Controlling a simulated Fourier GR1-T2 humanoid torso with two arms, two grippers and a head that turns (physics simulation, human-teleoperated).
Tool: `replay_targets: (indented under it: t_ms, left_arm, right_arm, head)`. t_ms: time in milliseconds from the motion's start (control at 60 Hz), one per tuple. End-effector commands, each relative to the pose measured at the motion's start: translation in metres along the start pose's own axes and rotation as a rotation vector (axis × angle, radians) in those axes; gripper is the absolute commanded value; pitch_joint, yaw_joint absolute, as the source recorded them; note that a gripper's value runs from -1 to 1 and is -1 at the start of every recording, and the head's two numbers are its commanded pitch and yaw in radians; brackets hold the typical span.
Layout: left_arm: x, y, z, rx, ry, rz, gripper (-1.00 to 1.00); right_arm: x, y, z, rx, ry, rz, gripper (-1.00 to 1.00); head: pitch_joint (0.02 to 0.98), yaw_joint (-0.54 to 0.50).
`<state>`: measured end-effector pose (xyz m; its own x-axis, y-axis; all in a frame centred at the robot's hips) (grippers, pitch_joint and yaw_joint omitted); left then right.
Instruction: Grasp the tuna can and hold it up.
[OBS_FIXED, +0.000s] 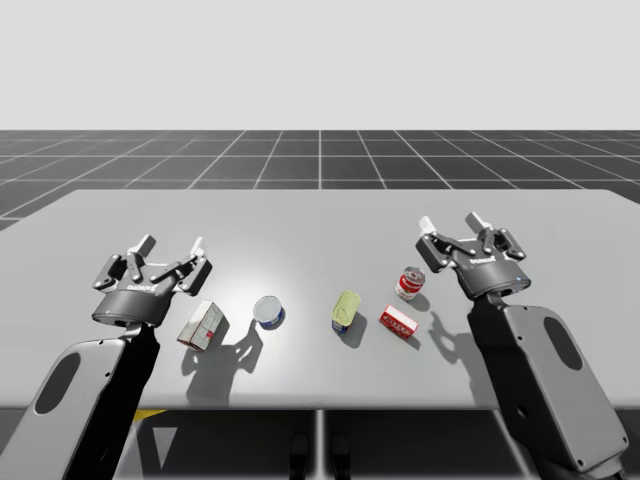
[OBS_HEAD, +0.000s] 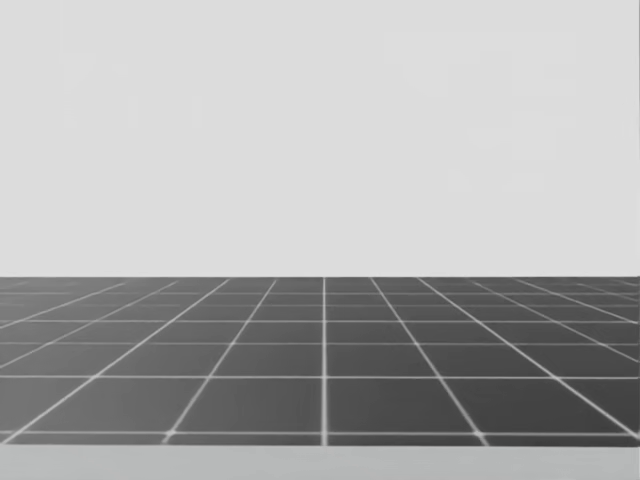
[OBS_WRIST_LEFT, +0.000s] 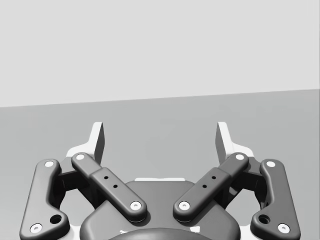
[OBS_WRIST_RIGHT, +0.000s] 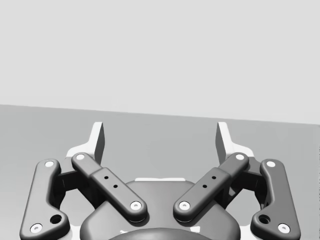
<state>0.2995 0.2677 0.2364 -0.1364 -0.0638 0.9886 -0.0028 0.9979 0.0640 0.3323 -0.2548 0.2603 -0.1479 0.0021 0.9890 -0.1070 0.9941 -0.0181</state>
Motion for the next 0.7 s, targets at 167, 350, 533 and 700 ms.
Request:
replay_targets:
  t_ms: [167,350,533,700]
  left_arm:
    - [-0.0004,0.0,0.0,-0.001,-0.001,-0.002,-1.0]
    - [-0.0005,0.0004,-0.0001,0.0,0.0,-0.004,-1.0]
    - [-0.0011,0.0008,-0.0003,0.0,0.004,-0.008,-1.0]
    - [-0.0013,0.0008,-0.0002,-0.002,0.006,-0.012,-1.0]
  right_arm:
    - [0.0017,-0.0043,-0.0012,0.006,0.017,-0.013,-1.0]
    - [0.0011,-0.0027,-0.0019,0.007,0.015,-0.019,-1.0]
    - [0.0011,-0.0035,-0.0021,-0.001,0.014,-0.017,-1.0]
    - [0.0006,-0.0037,-0.0024,0.001,0.016,-0.012,-1.0]
  head:
    - [0.086,0.01]
    - [0.202,0.0]
    - [0.366,0.0]
    - [0.496,0.01]
